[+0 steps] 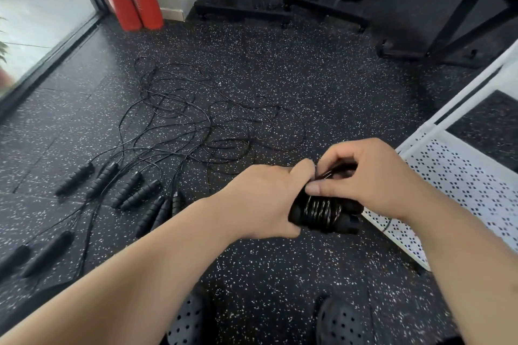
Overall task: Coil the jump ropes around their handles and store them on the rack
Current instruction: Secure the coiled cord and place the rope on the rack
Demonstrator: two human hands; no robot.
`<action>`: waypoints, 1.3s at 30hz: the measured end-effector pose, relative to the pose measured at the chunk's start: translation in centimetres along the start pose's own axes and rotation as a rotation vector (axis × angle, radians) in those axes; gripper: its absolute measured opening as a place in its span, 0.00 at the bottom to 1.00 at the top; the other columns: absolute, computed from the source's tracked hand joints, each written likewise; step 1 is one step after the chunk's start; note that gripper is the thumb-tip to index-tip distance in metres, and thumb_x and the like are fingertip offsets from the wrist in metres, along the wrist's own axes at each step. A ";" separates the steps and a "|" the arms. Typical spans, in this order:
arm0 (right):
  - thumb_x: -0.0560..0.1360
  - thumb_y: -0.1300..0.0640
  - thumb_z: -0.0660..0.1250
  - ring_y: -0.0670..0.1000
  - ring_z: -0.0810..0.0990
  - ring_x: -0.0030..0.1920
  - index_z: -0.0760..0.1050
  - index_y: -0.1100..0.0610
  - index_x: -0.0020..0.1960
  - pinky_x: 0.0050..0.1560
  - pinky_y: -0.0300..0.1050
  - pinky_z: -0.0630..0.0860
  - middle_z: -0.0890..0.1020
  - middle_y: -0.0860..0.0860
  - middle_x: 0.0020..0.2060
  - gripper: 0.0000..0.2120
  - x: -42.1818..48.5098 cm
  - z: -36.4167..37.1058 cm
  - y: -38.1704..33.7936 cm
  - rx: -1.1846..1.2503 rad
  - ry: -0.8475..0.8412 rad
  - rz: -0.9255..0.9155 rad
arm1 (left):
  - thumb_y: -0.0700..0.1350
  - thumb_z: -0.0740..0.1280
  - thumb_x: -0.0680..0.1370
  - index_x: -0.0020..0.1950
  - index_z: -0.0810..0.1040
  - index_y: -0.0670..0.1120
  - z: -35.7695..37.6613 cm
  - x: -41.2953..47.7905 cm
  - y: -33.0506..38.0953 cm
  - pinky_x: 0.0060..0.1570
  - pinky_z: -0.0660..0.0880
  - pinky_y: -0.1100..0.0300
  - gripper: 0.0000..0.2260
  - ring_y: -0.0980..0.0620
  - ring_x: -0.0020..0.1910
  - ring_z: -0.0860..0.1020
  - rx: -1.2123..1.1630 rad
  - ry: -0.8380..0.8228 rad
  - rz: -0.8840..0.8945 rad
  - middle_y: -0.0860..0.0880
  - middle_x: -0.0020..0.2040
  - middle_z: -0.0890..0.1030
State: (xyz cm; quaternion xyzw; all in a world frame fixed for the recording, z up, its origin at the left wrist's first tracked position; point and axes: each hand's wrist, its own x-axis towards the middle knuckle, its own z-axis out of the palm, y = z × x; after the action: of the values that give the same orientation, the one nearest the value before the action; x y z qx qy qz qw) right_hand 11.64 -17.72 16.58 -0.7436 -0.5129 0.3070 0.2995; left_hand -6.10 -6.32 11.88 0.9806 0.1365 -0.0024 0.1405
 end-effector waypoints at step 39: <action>0.86 0.42 0.57 0.42 0.75 0.32 0.77 0.42 0.61 0.32 0.40 0.66 0.78 0.40 0.35 0.11 -2.2 4.5 -2.0 -0.542 -0.037 -0.076 | 0.45 0.77 0.67 0.63 0.77 0.60 -0.9 -0.1 -4.8 0.50 0.81 0.48 0.26 0.50 0.49 0.78 -0.259 0.221 -0.446 0.57 0.49 0.76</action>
State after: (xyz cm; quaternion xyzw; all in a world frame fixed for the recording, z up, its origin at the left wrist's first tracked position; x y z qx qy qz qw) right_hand 6.41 -18.67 15.62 -0.7709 -0.6095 0.1606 0.0913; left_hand -7.51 -1.65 11.41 0.8944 0.3628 0.0913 0.2450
